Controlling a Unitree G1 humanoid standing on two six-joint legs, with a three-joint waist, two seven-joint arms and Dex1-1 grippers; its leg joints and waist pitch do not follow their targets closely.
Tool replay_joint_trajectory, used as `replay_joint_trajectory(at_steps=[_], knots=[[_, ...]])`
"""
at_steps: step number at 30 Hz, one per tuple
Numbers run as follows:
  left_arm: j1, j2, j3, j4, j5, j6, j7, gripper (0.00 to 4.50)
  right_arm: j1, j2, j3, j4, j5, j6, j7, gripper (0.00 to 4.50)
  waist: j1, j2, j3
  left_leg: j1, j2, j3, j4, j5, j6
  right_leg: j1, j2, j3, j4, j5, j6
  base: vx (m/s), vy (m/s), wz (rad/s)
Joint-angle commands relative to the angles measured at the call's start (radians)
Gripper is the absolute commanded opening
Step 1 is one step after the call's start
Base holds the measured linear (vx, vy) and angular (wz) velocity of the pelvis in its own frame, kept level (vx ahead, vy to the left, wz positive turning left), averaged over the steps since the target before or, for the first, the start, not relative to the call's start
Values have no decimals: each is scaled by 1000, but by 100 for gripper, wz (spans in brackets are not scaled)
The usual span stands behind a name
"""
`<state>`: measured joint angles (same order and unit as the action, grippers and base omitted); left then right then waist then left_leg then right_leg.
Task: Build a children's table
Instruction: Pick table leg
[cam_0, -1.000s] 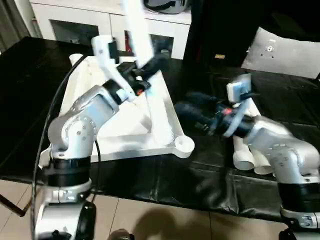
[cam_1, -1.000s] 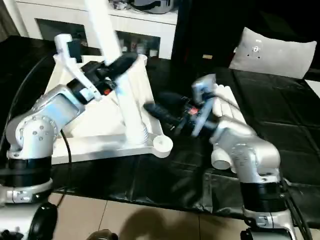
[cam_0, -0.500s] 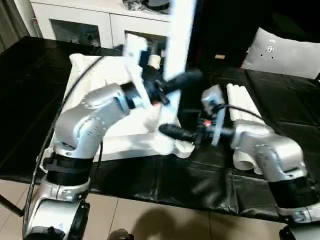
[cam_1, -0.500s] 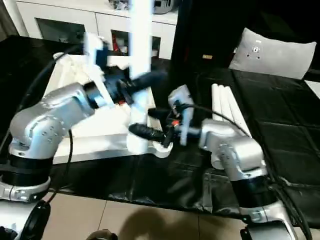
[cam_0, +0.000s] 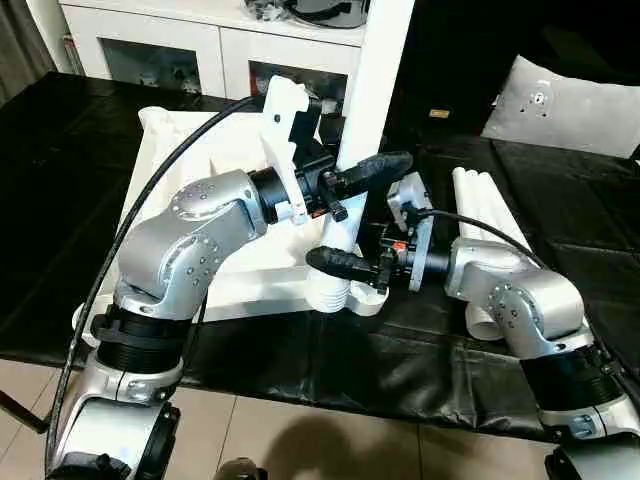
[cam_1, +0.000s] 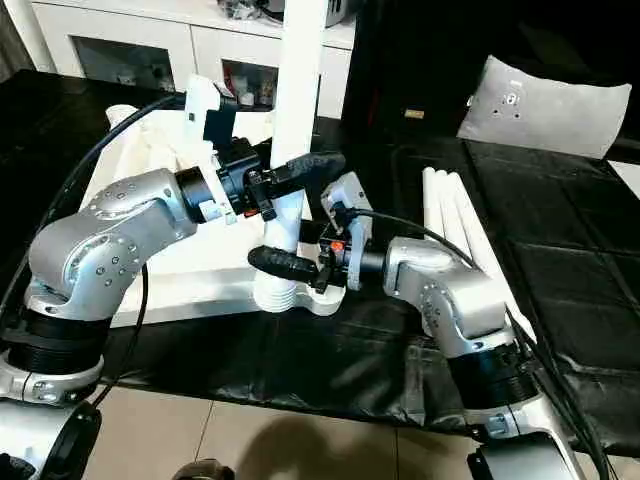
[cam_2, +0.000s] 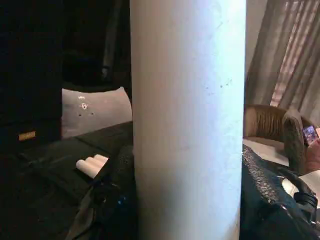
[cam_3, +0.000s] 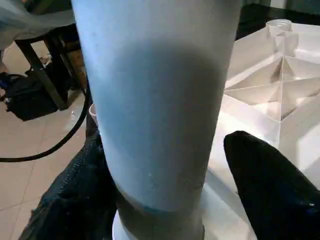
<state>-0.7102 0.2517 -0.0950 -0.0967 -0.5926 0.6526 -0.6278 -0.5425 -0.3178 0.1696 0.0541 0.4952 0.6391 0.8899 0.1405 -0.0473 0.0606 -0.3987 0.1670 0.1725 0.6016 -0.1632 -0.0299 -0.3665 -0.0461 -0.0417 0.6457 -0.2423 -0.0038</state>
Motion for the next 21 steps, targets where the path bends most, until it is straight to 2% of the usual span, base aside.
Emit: replay_joint_trajectory(at_steps=[1,2,5,6,10,11,14,19,20,21], knots=[[-16,-6,-7,-23,5,-9,-6,181,-1,1,10,9,-12,-11,-7,318,-5,1,-70,34,67,-20,-67,-109,-41,32,-102,48,-72,-3,-183,0,0,0],[-16,-8,-6,-24,4,-8,-5,181,0,5,11,12,-14,-11,-9,295,-5,1,-70,34,67,-20,-67,-110,-41,32,-102,48,-72,-2,-185,0,0,0],[-17,-17,1,-28,-6,-1,-1,181,2,12,11,17,-14,-11,-11,283,-5,1,-70,34,67,-20,-67,-110,-41,32,-102,48,-72,0,-186,0,0,0],[-17,-21,2,-29,-7,1,-1,181,4,16,12,20,-15,-12,-12,261,-5,1,-70,35,67,-20,-67,-111,-41,33,-102,47,-72,0,-185,0,0,0],[-15,-21,0,-31,-5,3,-1,181,7,21,12,19,-15,-10,-14,245,-5,3,-70,35,67,-21,-67,-111,-43,32,-102,48,-72,3,-183,0,0,0],[-14,-21,0,-32,-5,4,-1,181,8,23,11,18,-16,-8,-14,224,-5,2,-70,34,67,-21,-67,-111,-43,33,-102,48,-72,5,-183,0,0,0],[-12,-21,-1,-31,-2,5,-2,181,10,26,9,19,-18,-7,-13,204,-5,2,-70,35,67,-21,-67,-111,-43,33,-101,48,-71,5,-182,0,0,0],[-12,-22,-1,-29,1,8,0,181,14,26,11,20,-20,-9,-15,191,-5,2,-70,35,67,-21,-68,-113,-45,33,-101,48,-71,5,-181,0,0,0],[-12,-24,0,-29,0,14,5,181,15,26,11,21,-20,-10,-16,191,-6,-2,-69,34,67,-20,-68,-114,-44,33,-101,48,-72,1,-181,0,0,0],[-12,-24,0,-29,0,14,5,181,15,26,11,21,-20,-10,-16,190,-5,0,-70,34,67,-20,-67,-112,-43,33,-103,48,-72,-1,-181,0,0,0]])
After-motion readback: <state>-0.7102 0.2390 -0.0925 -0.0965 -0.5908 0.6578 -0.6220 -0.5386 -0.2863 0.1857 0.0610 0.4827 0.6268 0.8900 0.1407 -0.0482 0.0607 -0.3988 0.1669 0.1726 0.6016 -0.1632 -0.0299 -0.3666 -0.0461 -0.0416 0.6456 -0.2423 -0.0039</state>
